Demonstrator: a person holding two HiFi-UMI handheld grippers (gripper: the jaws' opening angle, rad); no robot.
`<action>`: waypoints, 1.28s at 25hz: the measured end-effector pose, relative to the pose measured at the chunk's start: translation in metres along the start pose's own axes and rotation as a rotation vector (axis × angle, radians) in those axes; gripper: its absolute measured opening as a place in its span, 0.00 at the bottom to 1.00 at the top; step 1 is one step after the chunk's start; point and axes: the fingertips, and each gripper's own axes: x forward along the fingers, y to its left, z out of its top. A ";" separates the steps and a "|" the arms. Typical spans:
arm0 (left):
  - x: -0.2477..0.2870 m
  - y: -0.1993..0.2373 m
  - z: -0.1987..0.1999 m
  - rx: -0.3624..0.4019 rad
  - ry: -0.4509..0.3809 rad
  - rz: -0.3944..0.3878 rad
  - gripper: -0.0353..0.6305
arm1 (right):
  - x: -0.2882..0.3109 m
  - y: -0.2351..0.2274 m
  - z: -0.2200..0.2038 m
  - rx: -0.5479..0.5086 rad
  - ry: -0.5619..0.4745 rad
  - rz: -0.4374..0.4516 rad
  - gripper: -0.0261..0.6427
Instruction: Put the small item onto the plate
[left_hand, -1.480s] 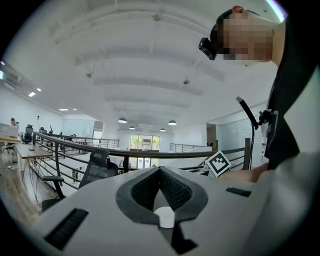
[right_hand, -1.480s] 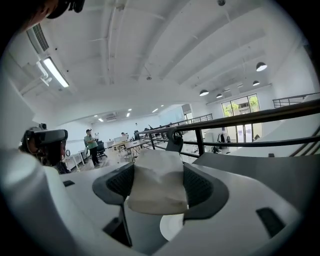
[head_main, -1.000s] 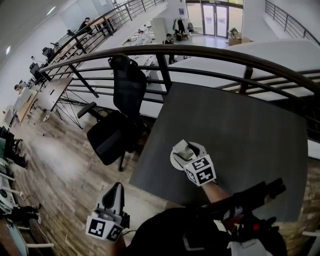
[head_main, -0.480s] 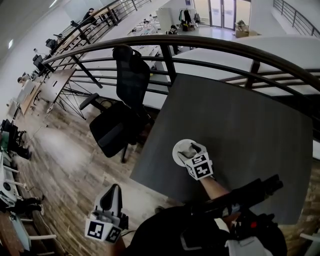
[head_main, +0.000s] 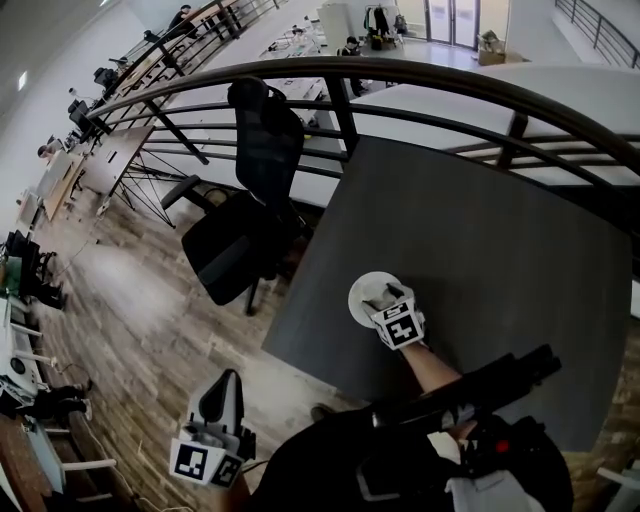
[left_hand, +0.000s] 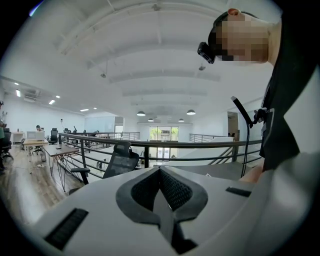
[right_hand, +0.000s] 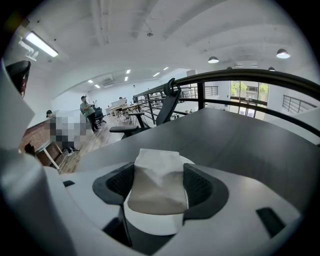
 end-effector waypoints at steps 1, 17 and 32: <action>0.000 0.000 0.000 0.002 0.003 0.001 0.06 | 0.002 -0.001 -0.002 0.002 0.004 -0.003 0.50; -0.001 0.011 -0.004 -0.006 0.040 0.016 0.06 | 0.034 -0.010 -0.024 -0.102 0.110 -0.079 0.50; -0.011 0.015 -0.015 0.000 0.049 0.028 0.06 | 0.044 -0.013 -0.027 -0.139 0.153 -0.074 0.51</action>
